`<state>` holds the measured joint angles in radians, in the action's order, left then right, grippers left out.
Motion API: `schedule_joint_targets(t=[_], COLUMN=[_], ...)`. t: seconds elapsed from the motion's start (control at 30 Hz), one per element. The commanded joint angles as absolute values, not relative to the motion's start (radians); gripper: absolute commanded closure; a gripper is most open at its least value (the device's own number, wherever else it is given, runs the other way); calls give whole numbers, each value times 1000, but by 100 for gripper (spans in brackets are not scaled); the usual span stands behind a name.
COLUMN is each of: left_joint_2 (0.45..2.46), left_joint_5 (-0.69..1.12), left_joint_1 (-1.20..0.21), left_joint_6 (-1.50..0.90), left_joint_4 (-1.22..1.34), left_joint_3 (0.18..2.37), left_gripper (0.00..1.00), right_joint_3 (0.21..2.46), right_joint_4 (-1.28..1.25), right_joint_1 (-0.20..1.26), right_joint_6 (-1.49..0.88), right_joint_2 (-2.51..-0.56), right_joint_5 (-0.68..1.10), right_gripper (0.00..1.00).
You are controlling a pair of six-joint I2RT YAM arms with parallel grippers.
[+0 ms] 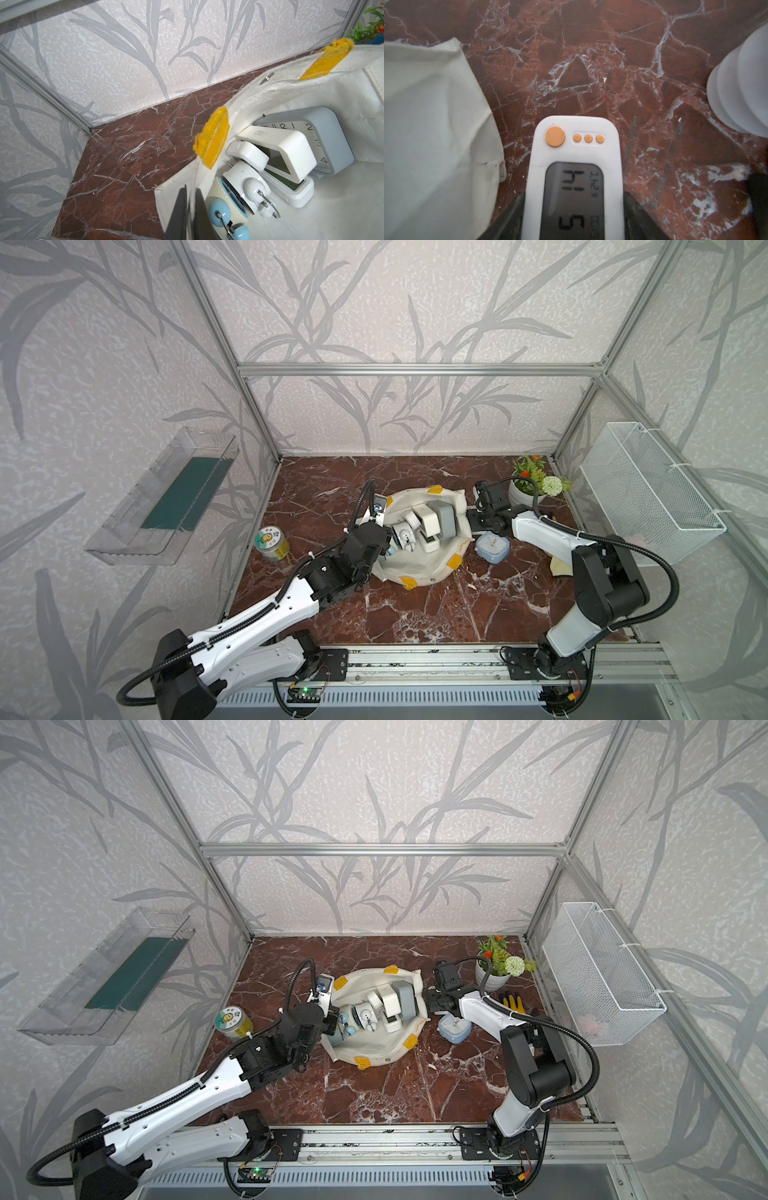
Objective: Take the alarm clock out of the canvas bag
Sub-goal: Place the alarm at the center of the board.
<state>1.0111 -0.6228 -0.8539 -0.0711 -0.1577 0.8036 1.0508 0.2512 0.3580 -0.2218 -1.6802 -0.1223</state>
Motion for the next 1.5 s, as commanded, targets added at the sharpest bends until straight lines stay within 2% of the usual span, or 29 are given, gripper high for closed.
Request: schedule_joint_targets(t=[0.0,0.4,0.7,1.07,1.47], left_joint_2=[986,977,980,971,965], left_joint_5=[-644,-651,-654,-658,-664], left_joint_1=[-856,-857,-856,-856,-856], left_joint_6=[-76,-73,-74,-75,-68], left_joint_4=[-141,-139,-138,-138,-136], left_joint_3=[838,831,831,825,824], left_gripper=[100,100,100,100,100], right_joint_3=[1091,1092,1096,1098,1089], right_joint_4=[239,249,270,301,352], right_joint_1=[353,353,353,353,353], right_joint_6=[-241,-240,-244,-254,-296], right_joint_2=[-1701,-1781,-1802,-1790,-1630], right_joint_5=[-128,-123,-117,-116,-110], right_gripper=[57,56,45,17,10])
